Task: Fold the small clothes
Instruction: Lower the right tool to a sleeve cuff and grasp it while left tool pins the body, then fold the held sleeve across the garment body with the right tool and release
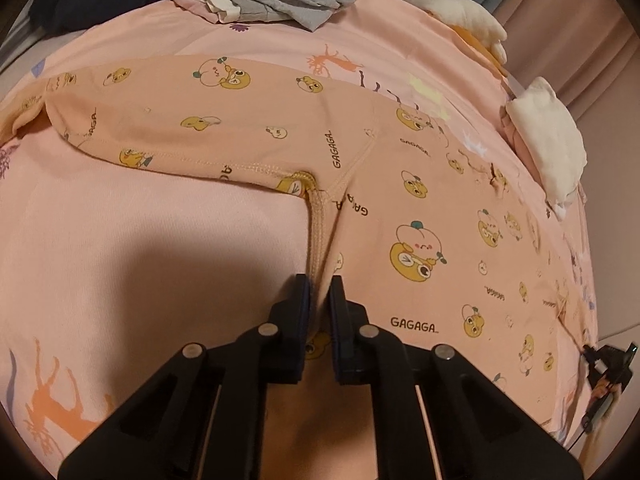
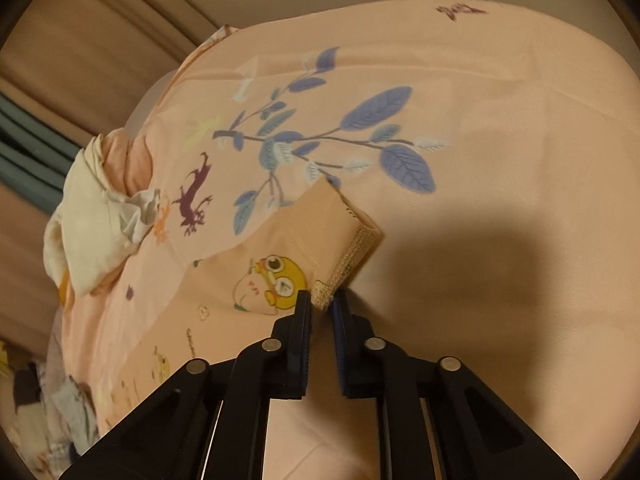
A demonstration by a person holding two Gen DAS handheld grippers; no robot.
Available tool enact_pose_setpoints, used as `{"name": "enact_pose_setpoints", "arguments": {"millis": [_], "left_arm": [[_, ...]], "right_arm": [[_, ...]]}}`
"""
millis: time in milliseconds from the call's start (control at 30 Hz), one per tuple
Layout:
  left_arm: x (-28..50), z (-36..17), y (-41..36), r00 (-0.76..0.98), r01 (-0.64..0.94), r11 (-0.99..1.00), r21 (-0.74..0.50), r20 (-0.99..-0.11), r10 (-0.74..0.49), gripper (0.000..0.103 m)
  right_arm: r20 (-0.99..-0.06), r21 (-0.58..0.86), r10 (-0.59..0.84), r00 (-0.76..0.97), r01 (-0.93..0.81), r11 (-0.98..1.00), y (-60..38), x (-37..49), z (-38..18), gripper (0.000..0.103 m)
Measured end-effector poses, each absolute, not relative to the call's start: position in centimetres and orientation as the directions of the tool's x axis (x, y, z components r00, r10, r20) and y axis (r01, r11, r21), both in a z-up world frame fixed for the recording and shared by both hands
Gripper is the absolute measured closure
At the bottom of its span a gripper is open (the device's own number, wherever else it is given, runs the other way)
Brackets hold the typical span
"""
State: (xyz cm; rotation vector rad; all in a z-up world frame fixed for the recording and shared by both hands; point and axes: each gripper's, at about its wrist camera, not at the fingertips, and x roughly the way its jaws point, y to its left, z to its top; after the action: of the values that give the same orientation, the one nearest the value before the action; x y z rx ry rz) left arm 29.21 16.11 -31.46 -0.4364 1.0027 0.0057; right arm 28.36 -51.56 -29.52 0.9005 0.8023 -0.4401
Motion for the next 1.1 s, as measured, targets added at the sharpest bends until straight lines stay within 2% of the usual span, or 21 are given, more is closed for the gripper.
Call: {"name": "enact_pose_setpoints", "arguments": {"millis": [167, 333, 633, 867, 967, 1067, 1100], "left_arm": [[29.1, -31.5, 15.8, 0.551, -0.198, 0.925, -0.325, -0.817, -0.169, 0.094], [29.0, -31.6, 16.1, 0.551, -0.203, 0.920, -0.335, -0.816, -0.176, 0.093], [29.0, -31.7, 16.0, 0.551, -0.202, 0.923, -0.328, -0.817, -0.170, 0.092], [28.9, -31.8, 15.8, 0.560, -0.192, 0.932, -0.308, -0.814, -0.154, 0.092], [28.9, -31.9, 16.1, 0.562, -0.190, 0.926, -0.326, -0.810, -0.169, 0.091], [28.9, -32.0, 16.4, 0.564, -0.192, 0.916, -0.352, -0.803, -0.190, 0.091], [28.8, -32.1, 16.4, 0.566, -0.194, 0.913, -0.360, -0.801, -0.196, 0.091]], "right_arm": [[-0.764, 0.476, -0.046, 0.643, 0.611, 0.633, -49.9, 29.4, -27.5, 0.094], [-0.737, 0.468, -0.019, 0.676, 0.531, 0.706, -46.5, 30.9, -25.0, 0.095], [-0.692, 0.497, 0.166, 0.702, 0.297, 0.815, -33.9, 36.7, -21.2, 0.095], [-0.698, 0.453, 0.425, 0.576, -0.104, 0.885, -14.6, 39.3, -22.1, 0.095], [-0.745, 0.381, 0.464, 0.478, -0.266, 0.886, -7.1, 38.7, -23.9, 0.095], [-0.797, 0.277, 0.412, 0.441, -0.339, 0.899, -4.0, 38.0, -25.2, 0.085], [-0.798, 0.263, 0.413, 0.438, -0.363, 0.894, -4.1, 37.7, -25.1, 0.075]]}}
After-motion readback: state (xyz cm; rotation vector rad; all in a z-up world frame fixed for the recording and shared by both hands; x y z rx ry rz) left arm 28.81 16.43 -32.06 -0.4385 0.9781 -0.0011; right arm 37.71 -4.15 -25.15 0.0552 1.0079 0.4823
